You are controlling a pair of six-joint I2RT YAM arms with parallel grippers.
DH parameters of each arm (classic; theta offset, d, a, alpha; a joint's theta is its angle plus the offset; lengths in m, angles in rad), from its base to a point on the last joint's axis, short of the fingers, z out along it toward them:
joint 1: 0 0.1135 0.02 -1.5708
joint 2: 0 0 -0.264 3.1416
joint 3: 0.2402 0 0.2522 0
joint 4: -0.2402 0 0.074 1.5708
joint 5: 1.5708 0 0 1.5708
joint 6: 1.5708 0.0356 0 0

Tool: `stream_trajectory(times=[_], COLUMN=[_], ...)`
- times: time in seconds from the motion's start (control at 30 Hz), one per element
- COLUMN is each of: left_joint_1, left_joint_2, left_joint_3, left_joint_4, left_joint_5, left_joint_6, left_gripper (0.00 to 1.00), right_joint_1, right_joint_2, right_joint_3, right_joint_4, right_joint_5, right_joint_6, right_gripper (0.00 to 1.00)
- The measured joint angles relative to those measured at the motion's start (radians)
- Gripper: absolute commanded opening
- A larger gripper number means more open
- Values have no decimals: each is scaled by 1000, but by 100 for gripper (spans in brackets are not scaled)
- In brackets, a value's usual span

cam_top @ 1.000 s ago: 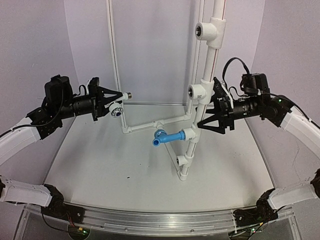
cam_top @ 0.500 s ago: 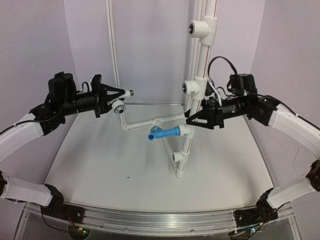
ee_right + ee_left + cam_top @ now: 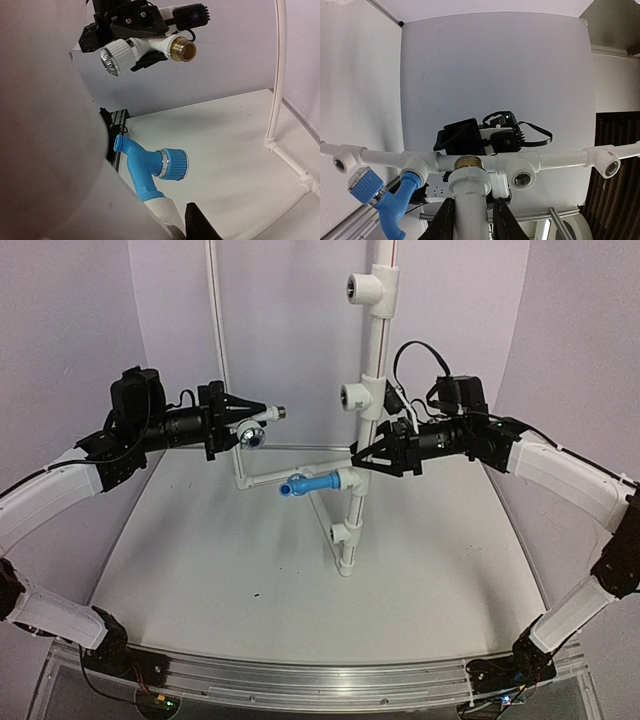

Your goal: Install the water faucets

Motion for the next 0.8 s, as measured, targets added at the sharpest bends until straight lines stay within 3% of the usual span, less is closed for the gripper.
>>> stream_trajectory(times=[0.1, 0.3, 0.53, 0.8], left_joint_1=[0, 0, -6, -27], left_joint_2=[24, 25, -12, -19], left_joint_3=[15, 60, 97, 188], left_joint_4=[44, 103, 103, -29], left_joint_5=[39, 83, 99, 111], left_joint_6=[-121, -323, -433, -401], left_gripper=[0, 0, 0, 0], right_joint_1=[-8, -8, 1, 34], right_joint_2=[9, 4, -8, 3], right_joint_3=[16, 74, 134, 192], right_joint_4=[11, 22, 4, 18], right_joint_5=[45, 125, 133, 133], right_joint_6=[-23, -37, -17, 32], right_gripper=[78, 86, 65, 48])
